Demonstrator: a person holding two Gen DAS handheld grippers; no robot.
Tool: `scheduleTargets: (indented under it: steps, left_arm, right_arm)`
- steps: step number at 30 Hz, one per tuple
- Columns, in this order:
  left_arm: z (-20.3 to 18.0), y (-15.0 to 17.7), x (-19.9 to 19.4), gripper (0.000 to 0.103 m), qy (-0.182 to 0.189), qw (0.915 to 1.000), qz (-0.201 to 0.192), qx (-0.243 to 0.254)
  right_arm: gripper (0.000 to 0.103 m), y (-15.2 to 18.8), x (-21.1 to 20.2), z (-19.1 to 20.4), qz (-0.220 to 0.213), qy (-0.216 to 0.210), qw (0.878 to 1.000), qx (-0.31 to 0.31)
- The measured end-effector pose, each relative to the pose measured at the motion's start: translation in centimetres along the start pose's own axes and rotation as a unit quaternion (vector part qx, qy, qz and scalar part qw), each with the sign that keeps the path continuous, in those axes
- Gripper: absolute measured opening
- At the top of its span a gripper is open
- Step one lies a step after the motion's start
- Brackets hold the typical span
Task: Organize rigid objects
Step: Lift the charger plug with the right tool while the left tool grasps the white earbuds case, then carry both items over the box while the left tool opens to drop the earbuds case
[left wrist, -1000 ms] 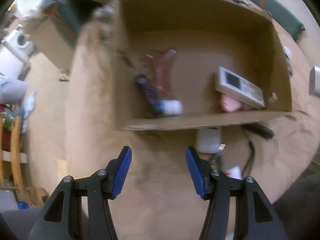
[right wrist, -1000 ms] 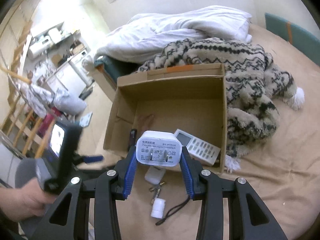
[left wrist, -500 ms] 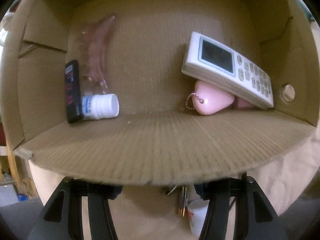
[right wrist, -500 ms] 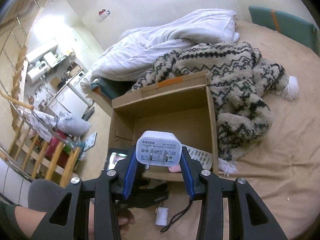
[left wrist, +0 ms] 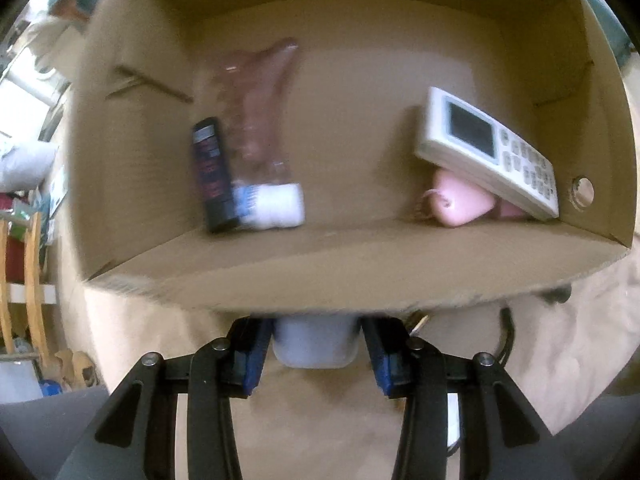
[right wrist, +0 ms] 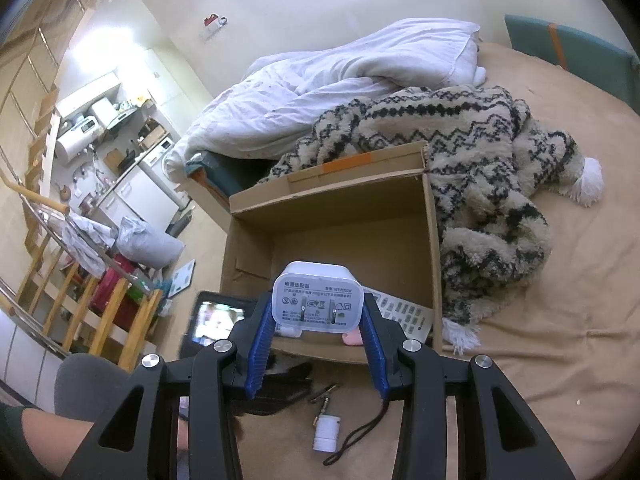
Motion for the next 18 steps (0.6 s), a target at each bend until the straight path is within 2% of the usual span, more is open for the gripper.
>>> scheduleTargets:
  steps: [6, 10, 14, 18]
  left_arm:
    - [4.1, 1.6, -0.6, 0.040, -0.007, 0.9998, -0.004, -0.015]
    - [7.0, 2.7, -2.6, 0.040, 0.005, 0.9989, -0.020, -0.042]
    - [9.1, 3.5, -5.8, 0.040, 0.008, 0.9963, -0.060, -0.062]
    - [10.3, 2.5, -9.2, 0.040, 0.008, 0.9918, -0.099, -0.081]
  right_arm:
    - [0.044, 0.4, 0.3, 0.0, 0.006, 0.012, 1.000, -0.006]
    - [0.044, 0.6, 0.4, -0.1, 0.009, 0.021, 1.000, -0.007]
    - [0.044, 0.7, 0.5, -0.3, 0.012, 0.029, 0.999, -0.008]
    - [0.044, 0.6, 0.8, -0.7, 0.013, 0.037, 0.999, -0.005]
Point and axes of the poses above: each gripper's, at about its wrist camera, not at the fingertips, and x roughly the way its jaws point, z to its left, y to its underside, the point moved 3 cm from there along x, roughly the way its jaws point, and after that the axes turned 14 degrees about -y, right-handed, at the moved point
